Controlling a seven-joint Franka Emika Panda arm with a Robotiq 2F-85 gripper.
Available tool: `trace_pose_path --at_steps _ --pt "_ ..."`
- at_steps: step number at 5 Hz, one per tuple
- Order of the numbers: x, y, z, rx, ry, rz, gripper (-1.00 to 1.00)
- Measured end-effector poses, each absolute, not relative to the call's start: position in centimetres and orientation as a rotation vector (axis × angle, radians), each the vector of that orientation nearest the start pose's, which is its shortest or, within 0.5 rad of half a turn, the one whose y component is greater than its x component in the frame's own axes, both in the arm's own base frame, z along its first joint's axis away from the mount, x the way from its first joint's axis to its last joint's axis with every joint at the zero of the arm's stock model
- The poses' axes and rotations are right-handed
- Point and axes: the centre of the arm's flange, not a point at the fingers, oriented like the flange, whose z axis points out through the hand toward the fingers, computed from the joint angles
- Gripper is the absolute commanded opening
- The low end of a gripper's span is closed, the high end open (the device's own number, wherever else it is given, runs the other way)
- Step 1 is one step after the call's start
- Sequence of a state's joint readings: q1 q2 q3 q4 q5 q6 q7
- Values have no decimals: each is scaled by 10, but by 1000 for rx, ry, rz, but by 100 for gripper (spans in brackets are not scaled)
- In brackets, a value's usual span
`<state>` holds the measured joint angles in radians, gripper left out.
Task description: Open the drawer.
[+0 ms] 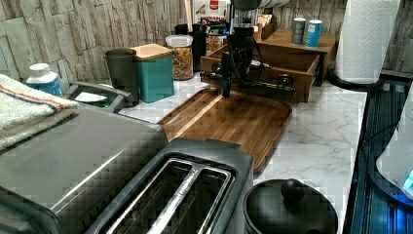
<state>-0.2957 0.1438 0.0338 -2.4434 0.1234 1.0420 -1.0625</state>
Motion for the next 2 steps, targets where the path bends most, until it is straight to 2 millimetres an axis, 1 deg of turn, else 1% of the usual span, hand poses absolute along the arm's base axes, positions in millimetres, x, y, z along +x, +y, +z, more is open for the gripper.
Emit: trace_pose_path --at_steps 1,2 --pt "472 -133 247 -3073 173 -75 100" --pt "471 -133 248 -3068 185 -79 100"
